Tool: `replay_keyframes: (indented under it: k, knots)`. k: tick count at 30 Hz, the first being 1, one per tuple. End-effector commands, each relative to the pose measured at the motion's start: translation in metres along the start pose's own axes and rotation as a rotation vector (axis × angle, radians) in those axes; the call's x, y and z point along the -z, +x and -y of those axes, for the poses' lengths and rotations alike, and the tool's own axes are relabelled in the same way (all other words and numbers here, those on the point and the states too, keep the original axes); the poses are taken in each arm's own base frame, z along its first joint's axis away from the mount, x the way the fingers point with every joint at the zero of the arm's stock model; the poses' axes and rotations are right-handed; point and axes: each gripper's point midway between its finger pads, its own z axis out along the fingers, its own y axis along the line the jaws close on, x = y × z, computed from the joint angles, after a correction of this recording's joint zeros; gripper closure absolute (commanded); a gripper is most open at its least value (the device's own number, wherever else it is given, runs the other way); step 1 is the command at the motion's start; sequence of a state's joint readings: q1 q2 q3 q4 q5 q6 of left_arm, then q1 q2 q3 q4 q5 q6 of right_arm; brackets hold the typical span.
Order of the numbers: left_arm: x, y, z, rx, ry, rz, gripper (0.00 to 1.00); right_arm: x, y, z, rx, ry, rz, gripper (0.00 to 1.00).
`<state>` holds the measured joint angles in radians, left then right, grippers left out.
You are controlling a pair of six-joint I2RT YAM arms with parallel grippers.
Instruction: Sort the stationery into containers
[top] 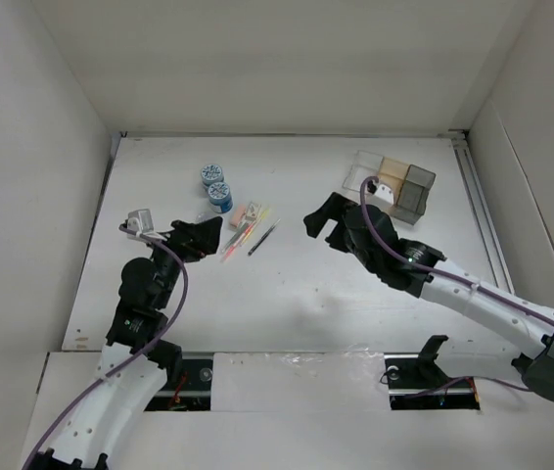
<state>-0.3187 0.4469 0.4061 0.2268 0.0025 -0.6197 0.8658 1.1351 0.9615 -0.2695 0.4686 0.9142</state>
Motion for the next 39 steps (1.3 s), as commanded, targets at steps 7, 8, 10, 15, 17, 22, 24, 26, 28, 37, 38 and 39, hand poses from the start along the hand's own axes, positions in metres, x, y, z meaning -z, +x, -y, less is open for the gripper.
replay_keyframes:
  k: [7, 8, 10, 15, 17, 22, 24, 26, 28, 37, 38, 39]
  knots:
    - [0.014, 0.008, 0.052, 0.106, 0.255, -0.059, 0.0, 0.02, -0.021, -0.013, -0.021, 0.031, 0.035, 0.77]
    - [0.017, 0.009, 0.051, 0.105, 0.272, -0.041, 0.0, 0.023, -0.024, -0.014, -0.017, 0.023, 0.041, 0.84]
    - [0.017, 0.009, 0.033, 0.111, 0.206, 0.007, 0.0, 0.024, -0.028, -0.016, -0.022, 0.021, 0.055, 1.0]
    - [0.012, -0.008, 0.036, 0.055, 0.141, 0.003, 0.0, 0.022, -0.035, -0.011, 0.026, 0.114, 0.05, 1.0]
    - [0.007, -0.004, 0.031, 0.066, 0.121, -0.008, 0.0, 0.021, -0.037, -0.01, 0.032, 0.128, 0.057, 1.0]
    - [-0.006, 0.006, 0.017, 0.074, 0.055, -0.036, 0.39, 0.013, -0.025, 0.003, 0.054, 0.162, 0.048, 0.99]
    - [-0.013, 0.01, 0.012, 0.061, 0.017, -0.064, 0.58, 0.013, -0.028, 0.001, 0.046, 0.157, 0.063, 0.91]
    - [-0.017, 0.008, 0.013, 0.049, 0.013, -0.068, 0.74, 0.01, -0.027, 0.0, 0.056, 0.157, 0.062, 0.86]
    - [-0.019, 0.012, 0.013, 0.048, 0.006, -0.091, 0.76, 0.008, -0.027, -0.002, 0.057, 0.157, 0.062, 0.8]
    - [-0.016, 0.004, 0.008, 0.048, -0.001, -0.028, 0.8, 0.006, -0.027, -0.009, 0.061, 0.142, 0.048, 0.38]
    - [-0.015, 0.0, 0.009, 0.048, -0.002, -0.013, 0.77, 0.004, -0.024, -0.011, 0.057, 0.131, 0.043, 0.35]
    - [-0.016, 0.002, 0.007, 0.039, 0.0, -0.011, 0.75, 0.002, -0.02, -0.006, 0.063, 0.138, 0.038, 0.32]
